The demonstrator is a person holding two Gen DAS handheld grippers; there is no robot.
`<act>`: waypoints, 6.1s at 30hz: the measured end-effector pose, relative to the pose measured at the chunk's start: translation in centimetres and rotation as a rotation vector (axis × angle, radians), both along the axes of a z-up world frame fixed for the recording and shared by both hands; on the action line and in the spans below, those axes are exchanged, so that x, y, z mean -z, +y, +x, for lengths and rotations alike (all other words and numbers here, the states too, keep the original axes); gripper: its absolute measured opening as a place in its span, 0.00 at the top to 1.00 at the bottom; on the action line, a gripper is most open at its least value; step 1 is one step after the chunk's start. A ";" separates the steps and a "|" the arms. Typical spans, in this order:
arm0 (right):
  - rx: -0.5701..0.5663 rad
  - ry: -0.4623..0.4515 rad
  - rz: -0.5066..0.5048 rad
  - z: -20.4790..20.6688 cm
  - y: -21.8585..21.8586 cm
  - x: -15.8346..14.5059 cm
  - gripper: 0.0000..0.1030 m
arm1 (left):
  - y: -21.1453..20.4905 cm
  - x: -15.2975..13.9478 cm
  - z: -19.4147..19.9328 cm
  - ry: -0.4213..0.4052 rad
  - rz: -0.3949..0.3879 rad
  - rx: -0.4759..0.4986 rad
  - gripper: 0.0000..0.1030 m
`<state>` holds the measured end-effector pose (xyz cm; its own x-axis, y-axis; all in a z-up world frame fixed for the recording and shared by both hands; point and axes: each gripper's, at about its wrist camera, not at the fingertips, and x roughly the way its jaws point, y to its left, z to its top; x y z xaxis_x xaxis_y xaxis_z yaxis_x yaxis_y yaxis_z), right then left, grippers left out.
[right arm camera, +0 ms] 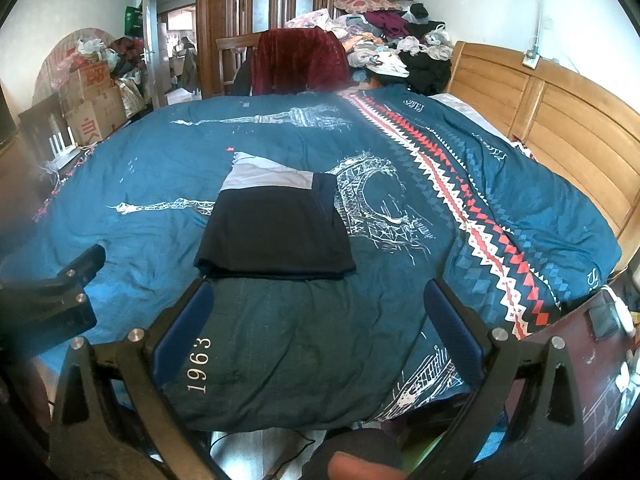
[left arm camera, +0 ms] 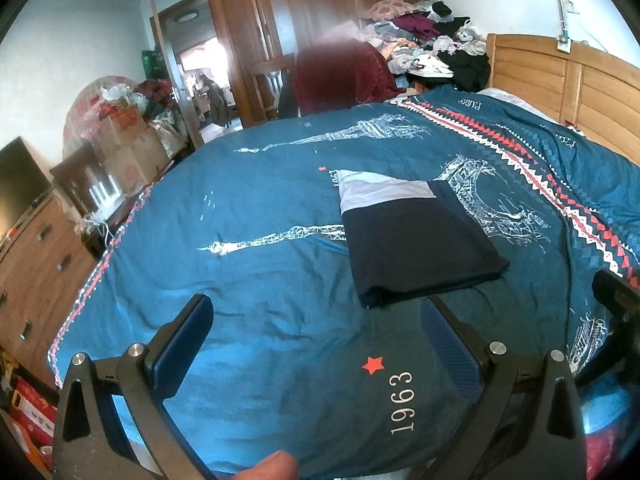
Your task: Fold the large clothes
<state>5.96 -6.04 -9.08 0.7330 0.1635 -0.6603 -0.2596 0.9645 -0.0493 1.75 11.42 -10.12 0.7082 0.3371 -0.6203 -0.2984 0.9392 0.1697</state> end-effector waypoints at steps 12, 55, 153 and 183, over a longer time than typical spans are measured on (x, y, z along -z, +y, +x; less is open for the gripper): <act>0.004 -0.039 0.021 -0.7 0.1 -0.5 0.00 | 0.9 0.3 0.0 -0.005 -0.081 0.010 0.00; 0.014 0.030 0.031 0.4 -0.1 1.0 0.00 | 1.0 1.6 0.2 0.022 -0.041 -0.064 0.00; -0.037 0.013 -0.004 0.5 1.4 0.7 0.00 | 2.0 0.9 -0.5 0.000 -0.068 -0.074 0.00; -0.043 0.016 -0.009 0.6 1.6 0.9 0.00 | 2.4 1.3 -0.4 0.004 -0.077 -0.079 0.00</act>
